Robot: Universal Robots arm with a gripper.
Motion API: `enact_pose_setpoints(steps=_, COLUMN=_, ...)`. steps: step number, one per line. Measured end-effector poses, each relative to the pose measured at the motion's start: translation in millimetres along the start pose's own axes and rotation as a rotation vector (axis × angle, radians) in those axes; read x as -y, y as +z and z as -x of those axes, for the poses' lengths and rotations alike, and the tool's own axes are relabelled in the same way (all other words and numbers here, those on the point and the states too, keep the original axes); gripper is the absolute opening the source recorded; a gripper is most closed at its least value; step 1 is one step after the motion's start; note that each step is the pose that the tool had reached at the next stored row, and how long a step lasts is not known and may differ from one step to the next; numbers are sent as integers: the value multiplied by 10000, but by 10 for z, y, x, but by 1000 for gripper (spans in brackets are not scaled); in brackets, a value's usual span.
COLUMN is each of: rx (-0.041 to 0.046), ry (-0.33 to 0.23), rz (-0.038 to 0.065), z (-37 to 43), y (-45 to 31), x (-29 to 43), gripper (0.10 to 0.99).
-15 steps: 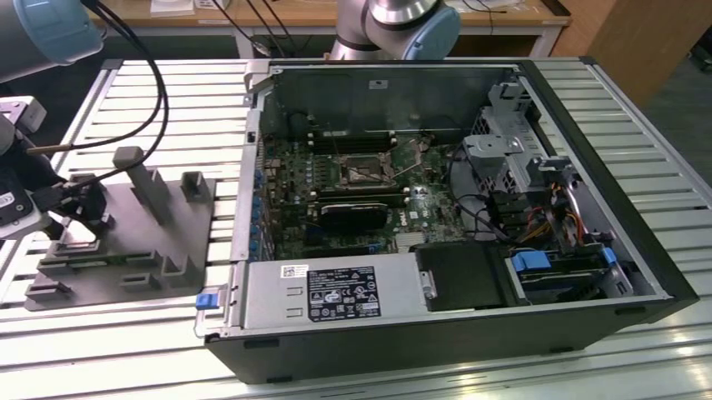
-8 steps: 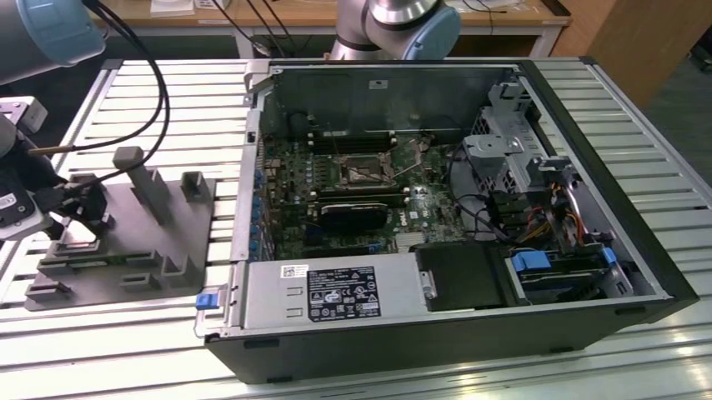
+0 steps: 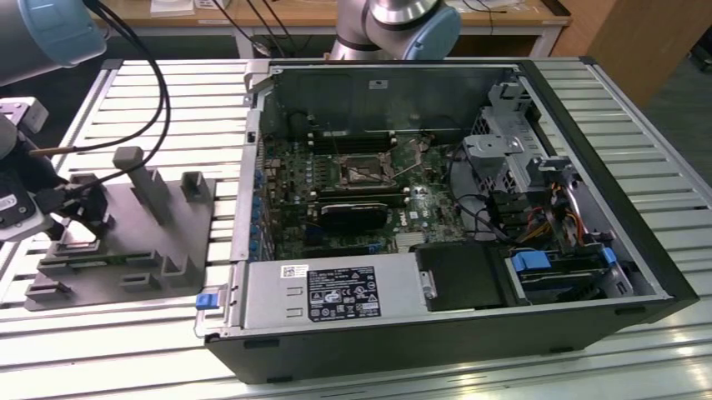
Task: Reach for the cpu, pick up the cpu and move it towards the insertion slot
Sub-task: 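Pick up the cpu and move it towards the insertion slot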
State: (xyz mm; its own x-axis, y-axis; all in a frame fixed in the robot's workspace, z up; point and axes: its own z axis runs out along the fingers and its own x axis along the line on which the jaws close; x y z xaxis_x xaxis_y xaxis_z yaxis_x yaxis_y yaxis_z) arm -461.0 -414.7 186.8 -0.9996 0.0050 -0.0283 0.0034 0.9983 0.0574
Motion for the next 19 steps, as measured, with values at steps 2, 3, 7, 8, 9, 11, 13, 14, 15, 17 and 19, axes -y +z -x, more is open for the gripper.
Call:
enact_pose_setpoints(steps=2, rx=0, ry=7, rz=0, z=10, y=0, x=4, gripper=612)
enact_pose_setpoints(steps=3, rx=-2, ry=9, rz=-1, z=16, y=0, x=5, gripper=612)
enact_pose_setpoints(steps=7, rx=-2, ry=12, rz=0, z=29, y=8, x=6, gripper=612)
enact_pose_setpoints(steps=8, rx=-3, ry=13, rz=-1, z=29, y=12, x=7, gripper=612)
enact_pose_setpoints(steps=9, rx=-4, ry=12, rz=-1, z=29, y=12, x=7, gripper=612)
enact_pose_setpoints(steps=11, rx=-4, ry=13, rz=-2, z=30, y=13, x=7, gripper=612)
enact_pose_setpoints(steps=13, rx=-3, ry=13, rz=-1, z=30, y=14, x=7, gripper=612)
enact_pose_setpoints(steps=14, rx=-4, ry=13, rz=-1, z=30, y=14, x=7, gripper=612)
enact_pose_setpoints(steps=15, rx=-3, ry=13, rz=-1, z=30, y=15, x=7, gripper=612)
enact_pose_setpoints(steps=17, rx=-5, ry=13, rz=-2, z=29, y=14, x=7, gripper=600)
enact_pose_setpoints(steps=19, rx=-5, ry=13, rz=-2, z=29, y=14, x=7, gripper=533)
